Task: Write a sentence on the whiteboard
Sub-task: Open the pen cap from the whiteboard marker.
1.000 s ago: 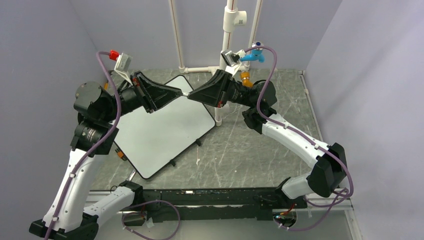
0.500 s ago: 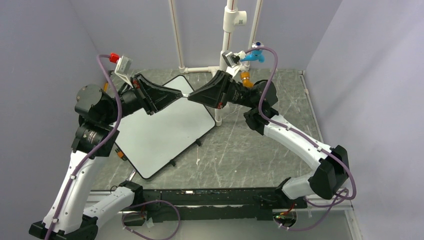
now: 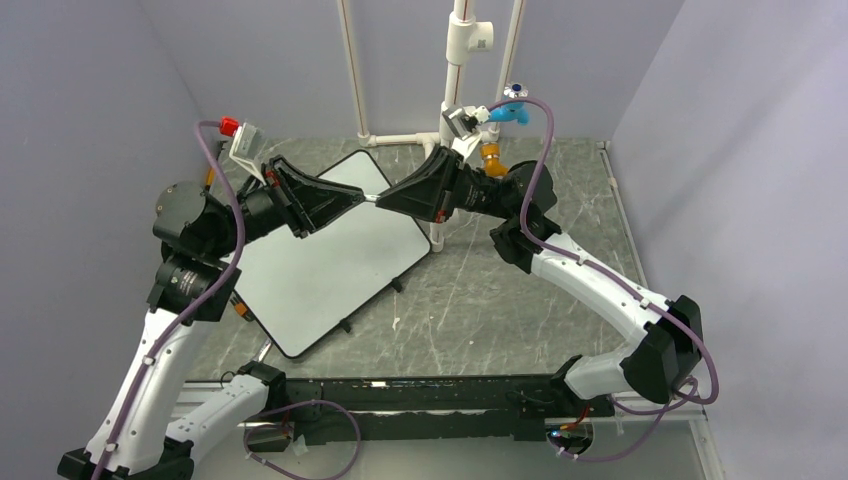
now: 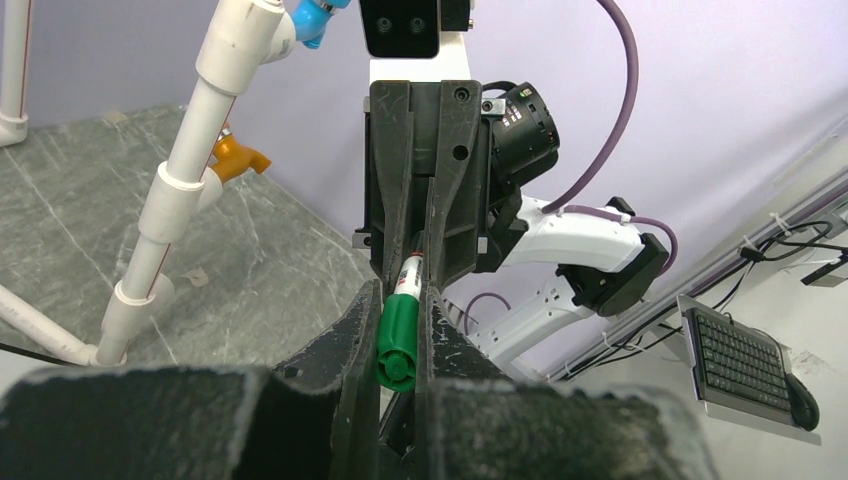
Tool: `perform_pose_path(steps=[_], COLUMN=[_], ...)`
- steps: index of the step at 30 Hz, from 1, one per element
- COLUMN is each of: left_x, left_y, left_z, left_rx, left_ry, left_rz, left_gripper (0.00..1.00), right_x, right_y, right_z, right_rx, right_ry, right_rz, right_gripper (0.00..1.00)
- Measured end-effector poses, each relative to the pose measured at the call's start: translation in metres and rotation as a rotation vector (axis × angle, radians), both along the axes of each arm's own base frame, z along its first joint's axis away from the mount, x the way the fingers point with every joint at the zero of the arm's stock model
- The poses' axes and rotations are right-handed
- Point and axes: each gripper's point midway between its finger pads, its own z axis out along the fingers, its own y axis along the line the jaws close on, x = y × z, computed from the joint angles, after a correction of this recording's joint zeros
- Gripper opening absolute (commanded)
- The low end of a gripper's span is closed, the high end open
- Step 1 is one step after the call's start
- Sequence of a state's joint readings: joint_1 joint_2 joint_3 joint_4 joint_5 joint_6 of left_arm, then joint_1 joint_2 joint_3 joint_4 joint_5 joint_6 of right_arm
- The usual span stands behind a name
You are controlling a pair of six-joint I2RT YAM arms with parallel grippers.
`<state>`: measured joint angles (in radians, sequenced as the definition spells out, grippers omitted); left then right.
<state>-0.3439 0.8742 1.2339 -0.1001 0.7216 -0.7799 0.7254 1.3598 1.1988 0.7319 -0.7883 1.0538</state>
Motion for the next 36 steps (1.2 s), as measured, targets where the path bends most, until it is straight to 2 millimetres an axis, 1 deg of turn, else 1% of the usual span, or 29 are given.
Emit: perform_pose_path(steps=[8, 23, 26, 29, 30, 32, 33, 36], left_x=[0.0027, 0.0027, 0.0028, 0.0025, 0.0024, 0.002, 0.002, 0.0019], left_y=[-0.0011, -0.0002, -0.0002, -0.0001, -0.0001, 0.0, 0.0, -0.0001], left_z=[-0.002, -0.0029, -0.0029, -0.001, -0.0004, 0.0001, 0.0001, 0.0006], left_rx=[-0.016, -0.019, -0.02, -0.024, -0.025, -0.026, -0.027, -0.029], left_ry=[0.006, 0.005, 0.006, -0.001, -0.004, -0.006, -0.005, -0.006], left_rz=[-0.002, 0.005, 0.006, 0.006, 0.005, 0.005, 0.005, 0.004], left_gripper=[0.0, 0.0, 0.0, 0.0, 0.0, 0.0, 0.0, 0.0], right_x=[0.0012, 0.0012, 0.0015, 0.0017, 0.002, 0.0021, 0.0023, 0.0024], right_y=[0.0001, 0.0002, 0.0003, 0.0005, 0.0007, 0.0011, 0.0013, 0.0014], right_z=[-0.0014, -0.0003, 0.0005, 0.0022, 0.0025, 0.0021, 0.0019, 0.0023], right_rx=[-0.006, -0.003, -0.002, 0.0, 0.001, 0.0, 0.0, 0.001], right_ry=[-0.001, -0.002, -0.002, -0.005, -0.005, -0.004, -0.005, -0.006], right_rz=[-0.004, -0.005, -0.006, -0.005, -0.006, -0.005, -0.004, -0.005], right_gripper=[0.25, 0.25, 0.23, 0.18, 0.14, 0.02, 0.0, 0.0])
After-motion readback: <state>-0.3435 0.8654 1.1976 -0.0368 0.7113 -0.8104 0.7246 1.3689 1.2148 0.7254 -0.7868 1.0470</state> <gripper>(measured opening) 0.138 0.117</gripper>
